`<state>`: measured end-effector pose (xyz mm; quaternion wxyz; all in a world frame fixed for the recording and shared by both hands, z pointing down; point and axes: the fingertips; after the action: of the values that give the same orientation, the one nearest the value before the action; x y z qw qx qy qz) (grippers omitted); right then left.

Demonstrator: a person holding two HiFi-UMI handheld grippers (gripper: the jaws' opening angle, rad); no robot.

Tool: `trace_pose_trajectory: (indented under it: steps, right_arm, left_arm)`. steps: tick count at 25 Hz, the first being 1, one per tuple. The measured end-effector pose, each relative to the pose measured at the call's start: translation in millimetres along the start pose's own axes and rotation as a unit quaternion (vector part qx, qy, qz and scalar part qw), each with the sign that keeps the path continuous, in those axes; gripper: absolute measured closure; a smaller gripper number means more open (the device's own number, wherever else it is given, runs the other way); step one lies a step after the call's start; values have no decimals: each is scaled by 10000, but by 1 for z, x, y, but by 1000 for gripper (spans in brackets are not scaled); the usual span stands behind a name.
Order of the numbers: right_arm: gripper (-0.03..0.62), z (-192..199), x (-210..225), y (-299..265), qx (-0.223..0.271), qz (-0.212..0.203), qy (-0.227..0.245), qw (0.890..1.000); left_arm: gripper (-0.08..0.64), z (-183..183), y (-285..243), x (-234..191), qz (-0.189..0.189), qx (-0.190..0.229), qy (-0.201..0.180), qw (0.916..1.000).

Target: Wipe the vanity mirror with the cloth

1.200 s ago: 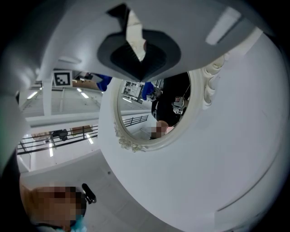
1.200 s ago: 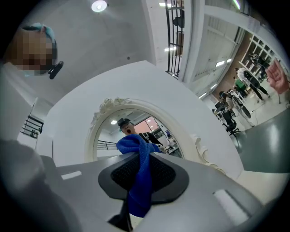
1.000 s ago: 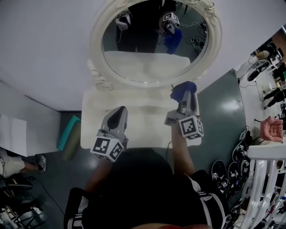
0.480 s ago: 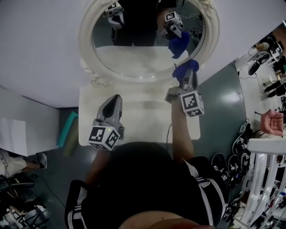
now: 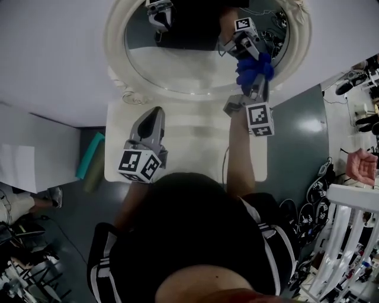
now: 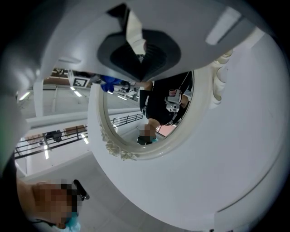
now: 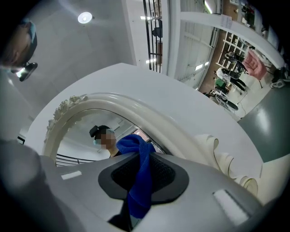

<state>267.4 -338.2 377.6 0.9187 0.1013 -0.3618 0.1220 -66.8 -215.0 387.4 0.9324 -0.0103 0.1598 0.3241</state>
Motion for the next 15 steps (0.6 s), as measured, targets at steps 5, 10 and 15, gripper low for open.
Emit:
trace_pose_trajectory:
  steps: [5, 10, 15]
  right_arm:
    - [534, 0, -7, -11, 122, -37, -196, 9997]
    - [535, -14, -19, -14, 354, -211, -89, 9991]
    - [534, -39, -53, -12, 666, -666, 333, 9950]
  left_arm:
    - [549, -4, -15, -7, 83, -53, -18, 10000]
    - [549, -1, -20, -10, 104, -82, -64, 9999]
    - [549, 13, -9, -22, 53, -92, -34, 9999]
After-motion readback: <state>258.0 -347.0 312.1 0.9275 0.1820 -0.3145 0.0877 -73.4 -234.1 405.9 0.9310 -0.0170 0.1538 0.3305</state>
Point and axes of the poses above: the fingertips, and each gripper's own axes: y backward along the fingers, x to its right, z out of its underside, and after that the axes turned 12 degrees about z, right-handed
